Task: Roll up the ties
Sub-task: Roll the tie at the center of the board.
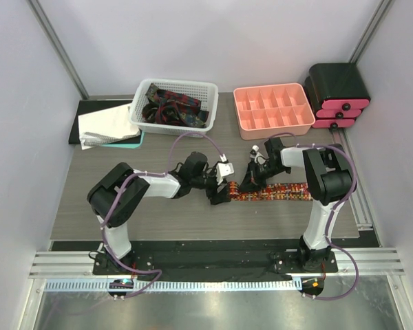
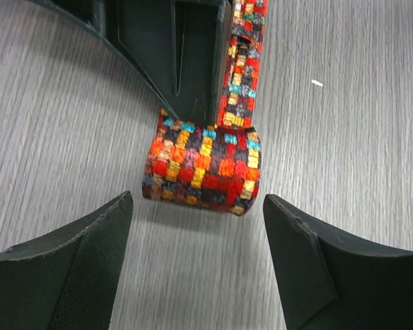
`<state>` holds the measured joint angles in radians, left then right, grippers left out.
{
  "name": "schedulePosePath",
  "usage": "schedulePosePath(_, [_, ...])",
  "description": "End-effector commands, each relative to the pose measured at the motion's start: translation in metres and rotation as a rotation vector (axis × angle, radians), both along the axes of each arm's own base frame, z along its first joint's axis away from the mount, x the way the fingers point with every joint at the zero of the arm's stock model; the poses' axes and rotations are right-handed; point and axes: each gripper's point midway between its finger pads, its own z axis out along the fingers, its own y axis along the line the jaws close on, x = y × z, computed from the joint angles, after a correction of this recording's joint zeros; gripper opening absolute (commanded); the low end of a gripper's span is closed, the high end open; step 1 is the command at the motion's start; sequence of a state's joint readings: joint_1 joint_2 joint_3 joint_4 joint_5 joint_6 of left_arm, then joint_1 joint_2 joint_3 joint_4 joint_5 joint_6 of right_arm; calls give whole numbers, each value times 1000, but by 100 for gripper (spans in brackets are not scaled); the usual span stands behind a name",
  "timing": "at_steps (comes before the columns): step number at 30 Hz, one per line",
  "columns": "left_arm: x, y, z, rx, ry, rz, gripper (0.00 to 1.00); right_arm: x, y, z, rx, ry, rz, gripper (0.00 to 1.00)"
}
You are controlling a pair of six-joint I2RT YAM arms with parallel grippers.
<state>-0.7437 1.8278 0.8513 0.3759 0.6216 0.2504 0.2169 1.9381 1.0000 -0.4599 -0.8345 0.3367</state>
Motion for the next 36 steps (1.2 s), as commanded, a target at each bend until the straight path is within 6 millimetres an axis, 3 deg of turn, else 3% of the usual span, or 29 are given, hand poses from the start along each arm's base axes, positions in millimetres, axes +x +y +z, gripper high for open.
schedulePosePath(1, [14, -20, 24, -90, -47, -24, 74, -10, -20, -53, -226, -6, 34, 1])
schedulePosePath(8, [11, -31, 22, -106, -30, -53, 64, -3, -3, -53, -182, -18, 10, 1])
schedulePosePath(18, [-10, -24, -8, -8, 29, -62, 43, 4, 13, -53, -139, -48, -40, 1])
schedulePosePath(20, [-7, -24, -13, 46, 14, -43, 36, 5, 19, -47, -120, -52, -37, 1])
schedulePosePath(21, [-12, -15, -27, 114, 33, -46, 33, 6, 20, -44, -114, -55, -38, 1])
schedulePosePath(25, [-15, 4, -52, 271, 48, -37, 21, 8, 20, -26, -106, -86, -11, 6])
schedulePosePath(33, [-23, 34, -78, 464, 66, -31, 15, 10, 7, 17, -109, -141, 81, 26])
schedulePosePath(36, [-23, 43, -90, 516, 73, -16, 13, 11, -2, 27, -109, -128, 77, 29])
